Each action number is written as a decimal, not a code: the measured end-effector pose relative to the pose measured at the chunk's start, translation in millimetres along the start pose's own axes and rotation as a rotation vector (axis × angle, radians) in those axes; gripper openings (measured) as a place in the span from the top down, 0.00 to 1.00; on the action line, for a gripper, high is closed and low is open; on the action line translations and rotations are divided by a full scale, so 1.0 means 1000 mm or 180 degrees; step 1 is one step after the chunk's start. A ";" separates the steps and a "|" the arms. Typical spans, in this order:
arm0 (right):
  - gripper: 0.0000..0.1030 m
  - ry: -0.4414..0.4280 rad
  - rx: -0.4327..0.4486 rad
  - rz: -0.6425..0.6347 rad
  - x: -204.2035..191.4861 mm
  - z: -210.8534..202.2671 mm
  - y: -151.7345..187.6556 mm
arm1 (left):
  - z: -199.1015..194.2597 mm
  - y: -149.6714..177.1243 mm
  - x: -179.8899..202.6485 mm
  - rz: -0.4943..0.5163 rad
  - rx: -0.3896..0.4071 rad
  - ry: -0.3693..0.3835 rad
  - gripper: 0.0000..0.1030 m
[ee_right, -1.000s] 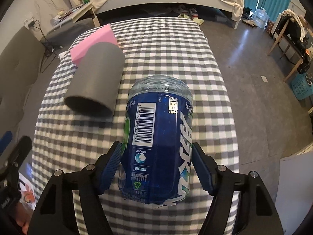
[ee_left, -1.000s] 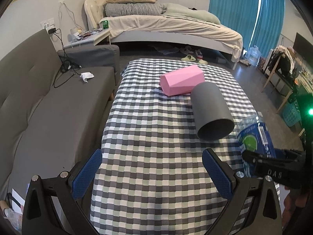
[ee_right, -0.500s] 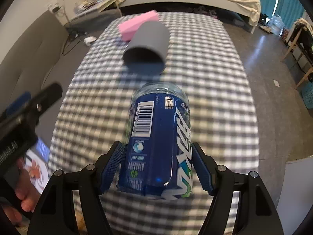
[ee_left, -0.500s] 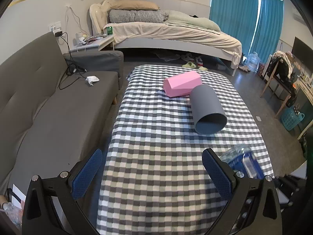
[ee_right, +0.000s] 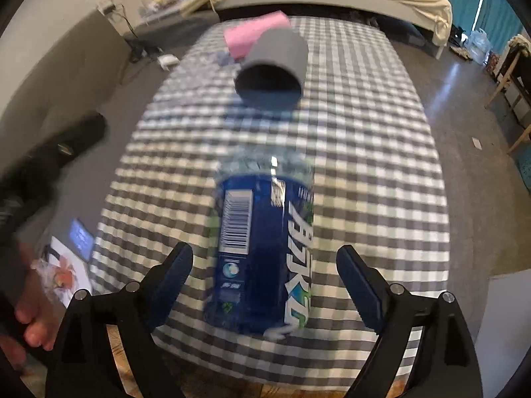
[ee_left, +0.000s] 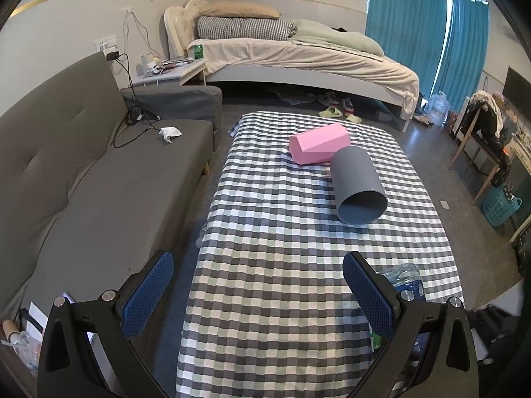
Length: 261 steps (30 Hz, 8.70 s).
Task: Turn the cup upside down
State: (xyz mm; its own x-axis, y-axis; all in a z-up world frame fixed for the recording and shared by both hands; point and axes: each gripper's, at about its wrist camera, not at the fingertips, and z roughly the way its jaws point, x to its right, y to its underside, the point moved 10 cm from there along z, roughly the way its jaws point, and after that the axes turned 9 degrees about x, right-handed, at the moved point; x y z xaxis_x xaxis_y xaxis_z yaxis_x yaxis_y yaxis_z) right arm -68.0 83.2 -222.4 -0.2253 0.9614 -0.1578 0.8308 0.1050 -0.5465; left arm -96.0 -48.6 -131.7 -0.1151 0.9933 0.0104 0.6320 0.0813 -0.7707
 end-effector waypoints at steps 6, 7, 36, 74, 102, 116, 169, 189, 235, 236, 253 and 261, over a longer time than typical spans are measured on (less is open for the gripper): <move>0.14 0.0269 0.0304 0.0155 0.054 -0.041 -0.029 | -0.004 -0.004 0.021 0.0091 -0.0034 -0.0015 0.00; 0.14 0.0319 0.0351 0.0213 0.066 -0.047 -0.032 | -0.003 -0.004 0.026 0.0109 -0.0046 -0.0007 0.00; 0.14 0.0314 0.0338 0.0776 0.145 -0.038 -0.023 | 0.047 0.076 0.130 -0.0033 -0.1396 0.0843 0.24; 0.14 0.0352 0.0370 0.0766 0.138 -0.044 -0.020 | 0.009 0.059 0.143 0.0808 -0.0462 0.1077 0.14; 0.14 0.0387 0.0262 0.0679 0.129 -0.035 -0.017 | 0.064 0.065 0.140 0.0935 -0.0218 0.0907 0.34; 0.14 0.0431 0.0228 0.0688 0.134 -0.033 -0.017 | 0.086 0.059 0.143 0.0943 -0.0188 0.0879 0.29; 0.00 0.0248 0.1732 -0.0281 0.044 -0.093 -0.019 | -0.043 0.017 0.038 0.0283 0.0781 0.0319 0.00; 0.00 0.0280 0.1735 -0.0191 0.051 -0.098 -0.019 | -0.048 0.019 0.041 0.0370 0.0777 0.0344 0.00; 0.00 0.0325 0.1678 -0.0180 0.053 -0.094 -0.017 | -0.047 0.020 0.046 0.0467 0.0759 0.0368 0.00; 0.00 0.0324 0.1678 -0.0179 0.053 -0.094 -0.017 | -0.048 0.020 0.046 0.0466 0.0760 0.0367 0.00; 0.00 0.0323 0.1669 -0.0180 0.053 -0.095 -0.017 | -0.048 0.021 0.042 0.0420 0.0778 0.0349 0.00; 0.00 0.0325 0.1656 -0.0188 0.053 -0.095 -0.017 | -0.048 0.020 0.041 0.0379 0.0758 0.0347 0.00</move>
State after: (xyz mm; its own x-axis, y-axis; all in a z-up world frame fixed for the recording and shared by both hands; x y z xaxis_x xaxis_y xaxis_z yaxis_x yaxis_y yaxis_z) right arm -45.5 156.2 -143.6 -0.1919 0.9802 -0.0479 0.4503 0.0446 -0.8918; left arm -51.0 -2.7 -115.9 0.0404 0.9987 -0.0306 0.4367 -0.0452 -0.8985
